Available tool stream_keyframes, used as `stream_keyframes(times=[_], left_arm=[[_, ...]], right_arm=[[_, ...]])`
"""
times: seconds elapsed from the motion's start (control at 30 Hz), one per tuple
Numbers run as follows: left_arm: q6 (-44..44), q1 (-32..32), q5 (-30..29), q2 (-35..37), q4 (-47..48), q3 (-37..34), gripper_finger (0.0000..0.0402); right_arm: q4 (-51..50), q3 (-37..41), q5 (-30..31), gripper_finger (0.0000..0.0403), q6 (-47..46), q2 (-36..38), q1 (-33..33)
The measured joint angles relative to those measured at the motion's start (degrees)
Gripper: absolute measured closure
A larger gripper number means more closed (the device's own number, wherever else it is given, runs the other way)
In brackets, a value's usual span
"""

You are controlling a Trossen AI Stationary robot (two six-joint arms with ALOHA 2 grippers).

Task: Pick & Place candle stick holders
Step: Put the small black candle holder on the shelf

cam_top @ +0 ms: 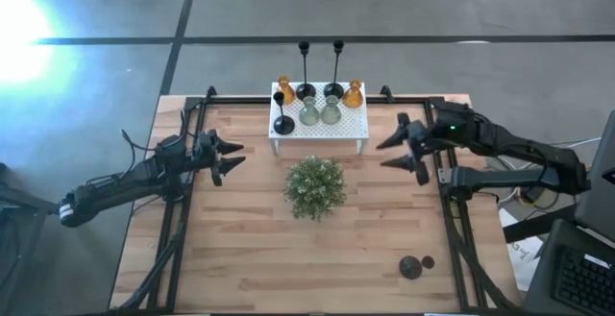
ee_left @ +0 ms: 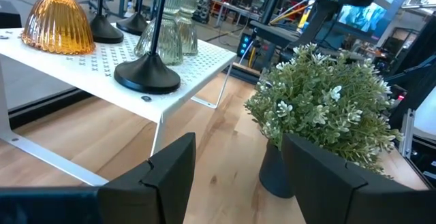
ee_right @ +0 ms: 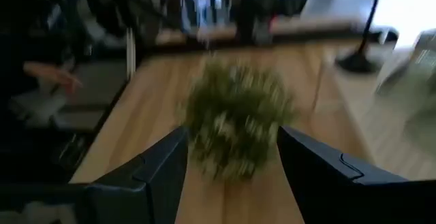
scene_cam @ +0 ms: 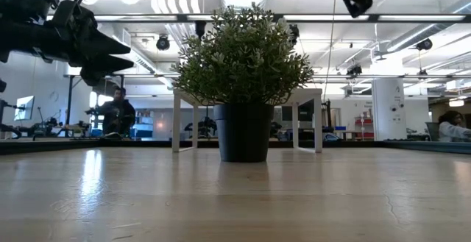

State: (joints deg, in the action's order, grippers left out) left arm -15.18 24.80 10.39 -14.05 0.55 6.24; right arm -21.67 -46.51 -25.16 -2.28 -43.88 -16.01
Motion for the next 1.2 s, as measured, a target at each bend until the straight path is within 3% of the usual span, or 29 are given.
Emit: stream_keyframes(times=[0.17,0.33,0.57,0.7,0.9,1.2], left_arm=[[0.0,0.0,0.0,-0.02,-0.02,0.0,0.0179],[0.0,0.0,0.02,-0.02,0.0,0.0,0.0179],[-0.02,0.0,0.0,-0.02,0.01,0.0,0.0179],[-0.02,0.0,0.02,-0.02,0.03,0.0,0.0179],[-0.02,0.0,0.0,-0.02,0.05,0.0,0.0179],[-0.02,0.0,0.0,-0.04,0.47,0.0,0.0179]], right_arm=[[-14.06,-5.16,6.06,0.0194,-3.67,-3.09,8.73],[-22.16,-8.82,17.55,0.0208,-12.7,-3.22,20.5],[-37.49,-12.6,34.23,0.0214,-35.59,-3.23,38.03],[-45.31,-13.51,40.3,0.0214,-49.48,-3.9,47.08],[-53.88,-12.32,41.5,0.0213,-66.48,-5.53,57.25],[-58.01,-10.64,32.92,0.0213,-83.1,-10.15,68.47]])
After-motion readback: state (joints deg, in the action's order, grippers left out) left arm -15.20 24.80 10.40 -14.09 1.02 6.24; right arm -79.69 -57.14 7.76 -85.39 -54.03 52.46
